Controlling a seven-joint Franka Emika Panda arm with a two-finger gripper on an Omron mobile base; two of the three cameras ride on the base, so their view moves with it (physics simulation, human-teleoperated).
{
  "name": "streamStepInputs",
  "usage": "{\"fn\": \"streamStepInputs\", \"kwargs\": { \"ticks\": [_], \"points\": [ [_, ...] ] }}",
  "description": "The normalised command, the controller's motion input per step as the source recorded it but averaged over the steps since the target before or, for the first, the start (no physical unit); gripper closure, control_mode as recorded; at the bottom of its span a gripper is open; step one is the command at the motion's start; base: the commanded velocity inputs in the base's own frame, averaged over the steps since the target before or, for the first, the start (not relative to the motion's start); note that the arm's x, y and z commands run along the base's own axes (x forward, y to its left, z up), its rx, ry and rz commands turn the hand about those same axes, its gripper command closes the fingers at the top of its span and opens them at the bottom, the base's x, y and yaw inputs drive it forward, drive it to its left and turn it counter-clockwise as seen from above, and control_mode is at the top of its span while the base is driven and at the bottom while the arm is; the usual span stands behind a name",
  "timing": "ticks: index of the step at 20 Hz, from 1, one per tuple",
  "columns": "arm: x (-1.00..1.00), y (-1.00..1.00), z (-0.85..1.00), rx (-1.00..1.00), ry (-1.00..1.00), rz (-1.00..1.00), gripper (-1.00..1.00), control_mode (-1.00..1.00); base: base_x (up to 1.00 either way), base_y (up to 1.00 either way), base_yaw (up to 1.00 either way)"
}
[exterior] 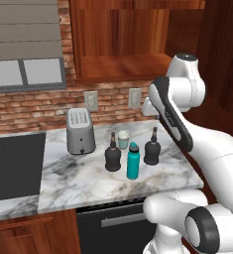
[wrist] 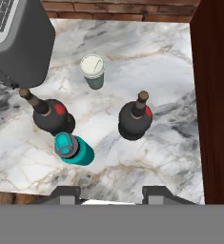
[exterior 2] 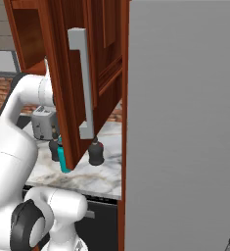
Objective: Sort all alcoholic drinks to one cabinet, and non-alcoholic drinks to the other.
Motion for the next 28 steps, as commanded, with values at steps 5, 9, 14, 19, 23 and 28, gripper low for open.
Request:
{"fn": "streamStepInputs", "kwargs": {
  "ticks": [5,9,14,19,23,28],
  "points": [
    [-0.05,0.0,-0.09,0.0,0.01,0.03,-1.0,-1.0,0.0,0.0,0.0],
    [-0.23,-0.04,-0.17,0.0,0.0,0.0,-1.0,-1.0,0.0,0.0,0.0],
    [-0.05,-0.14,-0.58,-0.02,0.0,0.0,-1.0,-1.0,0.0,0.0,0.0],
    [0.0,-0.21,-0.61,-0.03,0.0,0.0,-1.0,-1.0,0.0,0.0,0.0],
    [0.09,-0.14,-0.51,-0.03,0.0,0.0,-1.0,-1.0,0.0,0.0,0.0],
    [0.27,-0.08,-0.31,0.0,0.0,0.0,-1.0,-1.0,0.0,0.0,0.0]
  ]
}}
